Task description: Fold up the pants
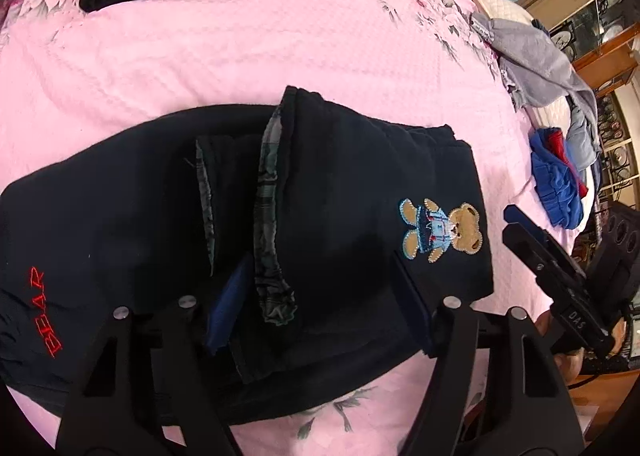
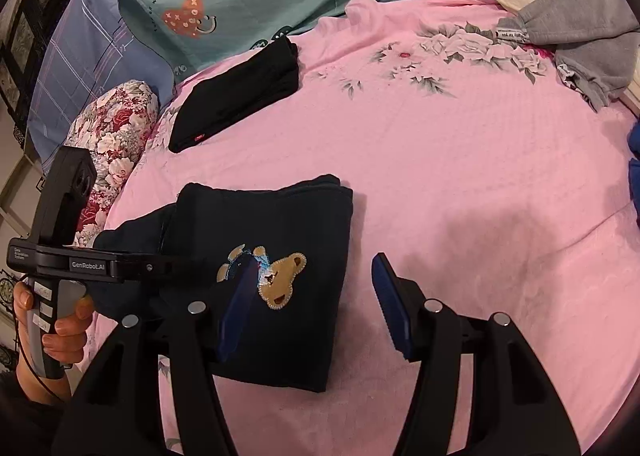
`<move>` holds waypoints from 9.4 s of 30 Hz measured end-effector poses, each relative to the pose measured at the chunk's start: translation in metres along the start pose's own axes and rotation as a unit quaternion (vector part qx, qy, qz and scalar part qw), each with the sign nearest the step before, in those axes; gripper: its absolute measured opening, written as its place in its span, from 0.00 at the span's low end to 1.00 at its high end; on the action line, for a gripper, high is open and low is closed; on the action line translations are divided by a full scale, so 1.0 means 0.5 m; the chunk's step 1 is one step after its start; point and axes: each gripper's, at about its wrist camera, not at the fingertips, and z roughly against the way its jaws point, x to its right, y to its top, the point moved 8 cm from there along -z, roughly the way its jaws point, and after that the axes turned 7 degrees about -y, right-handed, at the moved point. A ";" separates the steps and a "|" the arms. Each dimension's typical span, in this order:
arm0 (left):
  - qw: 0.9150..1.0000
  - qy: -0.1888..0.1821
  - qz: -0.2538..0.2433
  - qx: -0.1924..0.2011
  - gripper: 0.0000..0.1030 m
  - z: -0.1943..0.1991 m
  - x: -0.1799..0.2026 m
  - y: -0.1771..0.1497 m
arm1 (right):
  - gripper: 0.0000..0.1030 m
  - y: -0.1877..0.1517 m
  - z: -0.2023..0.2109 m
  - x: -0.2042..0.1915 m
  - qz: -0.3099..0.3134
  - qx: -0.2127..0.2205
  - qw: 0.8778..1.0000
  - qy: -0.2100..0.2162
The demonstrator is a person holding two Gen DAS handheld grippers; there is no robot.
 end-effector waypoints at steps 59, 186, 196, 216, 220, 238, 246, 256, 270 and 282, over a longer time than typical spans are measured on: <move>0.989 0.136 0.001 0.052 0.90 0.053 -0.129 -0.057 | 0.29 -0.026 -0.060 -0.087 0.056 -0.064 0.996 0.018; 0.987 0.079 0.067 0.122 0.96 0.142 -0.132 0.026 | 0.66 0.068 0.011 -0.016 -0.051 0.021 0.998 0.012; 0.993 0.055 0.078 0.075 0.98 0.027 -0.139 0.076 | 0.16 0.106 -0.109 -0.132 0.014 -0.039 0.997 0.058; 0.995 0.064 0.060 0.052 0.98 0.064 -0.113 -0.080 | 0.69 -0.032 0.002 -0.067 0.094 -0.026 0.993 -0.061; 0.996 0.036 0.054 0.057 0.98 0.085 -0.099 -0.065 | 0.77 -0.043 -0.004 -0.031 0.005 -0.051 0.998 0.023; 0.998 0.038 -0.020 0.038 0.27 0.038 0.000 0.011 | 0.53 -0.002 -0.115 -0.111 -0.021 -0.089 0.993 0.075; 0.982 0.024 -0.065 0.174 0.25 0.239 0.049 0.120 | 0.38 0.131 -0.002 -0.181 0.029 -0.003 0.994 0.108; 0.948 0.100 -0.012 0.301 0.29 0.369 -0.057 0.459 | 0.38 0.480 -0.058 -0.347 0.120 0.147 0.977 0.091; 0.949 0.201 0.071 0.232 0.83 0.132 -0.313 0.512 | 0.90 0.504 -0.459 -0.239 0.075 0.058 0.993 -0.071; 0.928 0.220 0.033 0.298 0.98 0.273 -0.149 0.281 | 0.91 0.401 -0.180 -0.293 0.109 0.119 0.982 -0.098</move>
